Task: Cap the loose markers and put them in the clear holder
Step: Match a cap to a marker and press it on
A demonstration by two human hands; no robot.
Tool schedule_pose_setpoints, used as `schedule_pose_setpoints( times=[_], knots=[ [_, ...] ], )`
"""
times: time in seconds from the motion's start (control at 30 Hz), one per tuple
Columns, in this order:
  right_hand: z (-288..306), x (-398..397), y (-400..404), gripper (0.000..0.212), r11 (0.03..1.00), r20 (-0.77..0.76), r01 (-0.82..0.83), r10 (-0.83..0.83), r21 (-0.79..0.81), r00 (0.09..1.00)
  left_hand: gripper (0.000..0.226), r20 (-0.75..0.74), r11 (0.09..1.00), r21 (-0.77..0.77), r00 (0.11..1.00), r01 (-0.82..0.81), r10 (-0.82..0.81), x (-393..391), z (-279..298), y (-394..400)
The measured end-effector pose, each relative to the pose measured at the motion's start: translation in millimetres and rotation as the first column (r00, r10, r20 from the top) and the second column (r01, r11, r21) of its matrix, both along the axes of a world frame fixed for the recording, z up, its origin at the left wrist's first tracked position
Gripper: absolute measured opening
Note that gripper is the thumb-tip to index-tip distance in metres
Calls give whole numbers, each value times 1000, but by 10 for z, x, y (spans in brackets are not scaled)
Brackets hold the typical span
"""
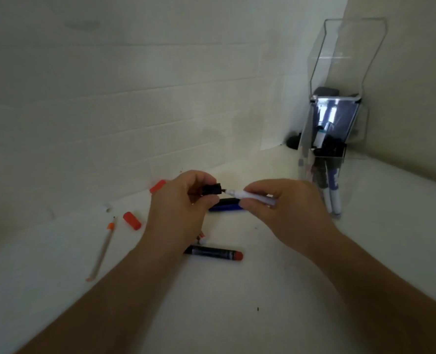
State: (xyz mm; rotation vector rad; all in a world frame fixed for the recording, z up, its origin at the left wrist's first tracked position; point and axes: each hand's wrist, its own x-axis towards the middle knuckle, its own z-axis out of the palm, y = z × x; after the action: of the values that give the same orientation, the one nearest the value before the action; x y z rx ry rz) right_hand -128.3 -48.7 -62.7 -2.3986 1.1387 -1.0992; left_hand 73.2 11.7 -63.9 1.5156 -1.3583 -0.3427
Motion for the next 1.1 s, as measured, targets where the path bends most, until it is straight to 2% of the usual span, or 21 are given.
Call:
schedule_pose_setpoints(
  times=[0.23, 0.5, 0.63, 0.77, 0.87, 1.0, 1.1],
  knots=[
    [-67, -82, -55, 26, 999, -48, -21, 19, -44, 999, 25, 169, 999, 37, 986, -4, -2, 10, 21, -23],
    [-41, -98, -32, 27, 997, -53, -39, 36, -61, 998, 26, 224, 999, 42, 975, -6, -3, -39, 68, 4],
    [-16, -95, -15, 24, 996, -74, -25, 19, -81, 997, 25, 208, 999, 43, 978, 1, -10, -19, 69, -1],
    [-6, -98, -4, 14, 998, -56, -11, 7, -63, 998, 23, 113, 997, 47, 992, 59, -64, -19, 59, 12],
    [36, -105, 7, 16, 999, -75, -27, 25, -19, 997, 19, 50, 997, 41, 996, 71, -73, -45, 54, 13],
    [40, -96, 38, 34, 998, -34, -69, 69, -3, 997, 16, 84, 998, 15, 995, 58, -59, -52, 21, 20],
    [44, -73, 64, 30, 999, -19, -47, 47, -13, 999, 19, 50, 998, -3, 997, 64, -64, -45, 19, 28]
  ],
)
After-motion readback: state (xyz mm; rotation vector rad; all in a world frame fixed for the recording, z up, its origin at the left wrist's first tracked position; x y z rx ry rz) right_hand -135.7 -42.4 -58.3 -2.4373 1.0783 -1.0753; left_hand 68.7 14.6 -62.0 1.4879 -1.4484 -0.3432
